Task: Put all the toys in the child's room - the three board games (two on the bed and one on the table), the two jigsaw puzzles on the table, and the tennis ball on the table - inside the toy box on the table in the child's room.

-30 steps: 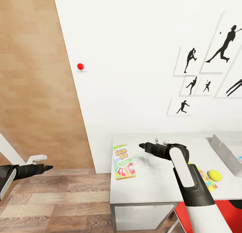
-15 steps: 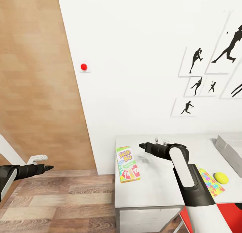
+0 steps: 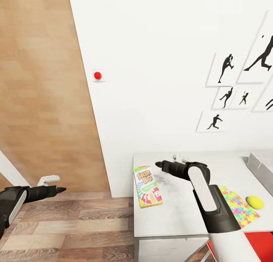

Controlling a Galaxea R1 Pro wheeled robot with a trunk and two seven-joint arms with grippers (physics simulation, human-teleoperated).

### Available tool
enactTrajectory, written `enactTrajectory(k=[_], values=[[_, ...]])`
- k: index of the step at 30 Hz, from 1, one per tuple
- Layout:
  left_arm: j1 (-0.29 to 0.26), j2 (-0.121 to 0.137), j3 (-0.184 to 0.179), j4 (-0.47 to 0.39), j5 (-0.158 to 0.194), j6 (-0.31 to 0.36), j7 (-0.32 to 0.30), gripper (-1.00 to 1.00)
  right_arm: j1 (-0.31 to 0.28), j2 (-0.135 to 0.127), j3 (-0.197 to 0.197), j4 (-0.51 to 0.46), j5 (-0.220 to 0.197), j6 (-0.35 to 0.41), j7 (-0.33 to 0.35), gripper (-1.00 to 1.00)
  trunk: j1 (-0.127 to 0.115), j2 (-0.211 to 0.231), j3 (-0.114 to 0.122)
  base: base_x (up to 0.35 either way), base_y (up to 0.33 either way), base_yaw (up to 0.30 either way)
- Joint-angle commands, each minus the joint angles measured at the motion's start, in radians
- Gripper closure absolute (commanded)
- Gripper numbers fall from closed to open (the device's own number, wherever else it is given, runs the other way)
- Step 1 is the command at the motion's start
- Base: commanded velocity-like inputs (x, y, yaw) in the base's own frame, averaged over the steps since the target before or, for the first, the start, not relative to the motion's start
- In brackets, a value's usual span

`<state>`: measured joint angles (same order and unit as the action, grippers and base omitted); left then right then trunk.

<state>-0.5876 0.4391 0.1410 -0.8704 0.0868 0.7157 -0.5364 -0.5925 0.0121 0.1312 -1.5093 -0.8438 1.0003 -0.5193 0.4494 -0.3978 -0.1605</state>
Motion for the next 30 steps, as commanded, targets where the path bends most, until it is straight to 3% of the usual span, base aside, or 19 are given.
enactTrajectory(k=[1,6,10,15,19,28,30], values=[[-0.001,0.0,0.0,0.0,0.009,0.009,0.002,-1.0,-0.001,0.0,0.002,-0.001,-0.009,-0.004,-0.011,-1.0,0.001,-0.002,-0.002,0.002,0.002,0.0],[-0.001,0.0,-0.006,0.001,0.011,0.016,0.016,-1.0,-0.001,0.001,0.006,-0.003,-0.008,-0.012,-0.051,-1.0,0.001,-0.002,-0.002,0.0,0.001,0.0],[-0.001,-0.004,-0.006,0.003,0.013,0.017,0.09,-1.0,-0.001,0.0,0.008,-0.003,-0.01,-0.01,-0.129,-1.0,0.001,-0.002,-0.002,0.0,0.0,0.0],[-0.001,-0.051,-0.006,0.004,0.012,0.013,0.168,-1.0,-0.001,0.001,0.008,0.0,-0.013,-0.007,-0.185,-1.0,0.001,-0.002,-0.002,0.0,0.0,0.0],[-0.001,-0.069,-0.006,0.004,0.01,0.011,0.18,-1.0,-0.001,0.001,0.007,0.029,-0.015,-0.007,-0.194,-1.0,0.001,-0.002,-0.002,0.0,0.0,0.0],[-0.001,-0.075,-0.007,0.004,0.011,0.008,0.177,-1.0,-0.001,0.004,0.006,0.086,-0.021,-0.007,-0.188,-1.0,0.001,-0.002,-0.002,0.007,0.096,0.0],[-0.001,-0.075,-0.006,0.004,0.011,0.008,0.176,-1.0,-0.001,0.02,0.007,0.088,-0.018,-0.006,-0.189,-1.0,0.001,-0.002,-0.002,0.009,0.079,0.0]])
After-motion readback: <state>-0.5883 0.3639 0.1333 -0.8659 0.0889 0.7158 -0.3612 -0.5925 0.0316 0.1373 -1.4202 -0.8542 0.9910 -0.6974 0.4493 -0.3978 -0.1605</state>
